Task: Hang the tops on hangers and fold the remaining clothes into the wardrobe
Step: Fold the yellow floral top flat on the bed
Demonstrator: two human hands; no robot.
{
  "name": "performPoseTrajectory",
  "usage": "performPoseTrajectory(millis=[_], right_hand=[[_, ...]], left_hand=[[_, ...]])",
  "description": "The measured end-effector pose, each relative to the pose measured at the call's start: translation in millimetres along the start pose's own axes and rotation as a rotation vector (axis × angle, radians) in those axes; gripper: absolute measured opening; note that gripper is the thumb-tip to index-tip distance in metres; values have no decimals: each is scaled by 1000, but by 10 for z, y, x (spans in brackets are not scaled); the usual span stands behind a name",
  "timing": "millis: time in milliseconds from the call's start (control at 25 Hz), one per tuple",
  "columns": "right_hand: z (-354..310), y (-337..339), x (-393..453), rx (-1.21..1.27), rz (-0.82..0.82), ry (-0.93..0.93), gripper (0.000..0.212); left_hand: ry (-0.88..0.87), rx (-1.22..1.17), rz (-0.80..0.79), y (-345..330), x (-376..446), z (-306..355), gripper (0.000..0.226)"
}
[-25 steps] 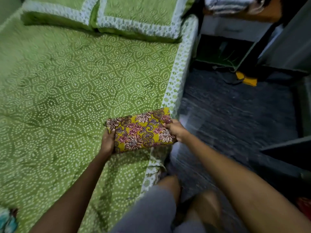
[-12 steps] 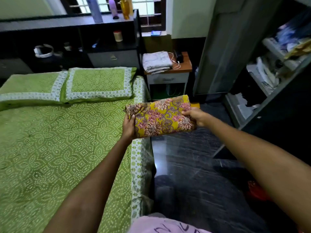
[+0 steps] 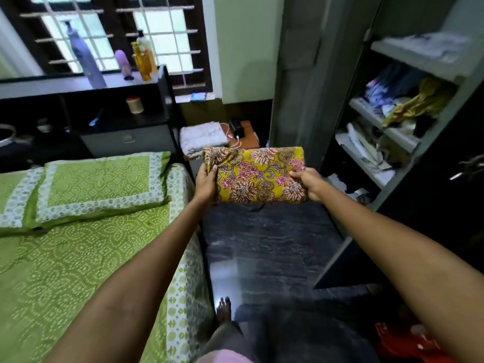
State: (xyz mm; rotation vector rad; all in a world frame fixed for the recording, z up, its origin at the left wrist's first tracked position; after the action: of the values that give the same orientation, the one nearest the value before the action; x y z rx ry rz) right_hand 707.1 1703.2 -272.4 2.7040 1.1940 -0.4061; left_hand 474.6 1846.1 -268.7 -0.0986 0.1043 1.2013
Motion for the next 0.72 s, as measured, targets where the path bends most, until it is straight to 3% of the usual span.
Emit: performPoseTrajectory(millis=[200,360,480,720], right_hand=[[-538,262,870,163,169,46,30],[-951,626,1376,251,361,63,27],[-1226,1017,1630,284,468,106,24],[-1870,2064,2353,334,546,214,28]], left_hand=[[-4,-65,-213,-800,1240,529,32],[-43,-38,-380,-1588,2010,1097,14],[-47,-8,-489,-2230,2447,1341,18],[-72,-30,-675,-3785,3331,1709,13]])
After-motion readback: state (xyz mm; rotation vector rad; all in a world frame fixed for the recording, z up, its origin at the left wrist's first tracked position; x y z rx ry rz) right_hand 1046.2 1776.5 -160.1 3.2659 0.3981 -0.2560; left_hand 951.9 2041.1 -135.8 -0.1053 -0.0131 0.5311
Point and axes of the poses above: each hand's wrist, its own x-axis towards the middle knuckle, its own y-axis out of the back of the hand, z = x × y, the point moved 5 cm from there along x, towards the middle knuckle, and after that the axes turned 7 degrees about y, right-handed, at the moved point
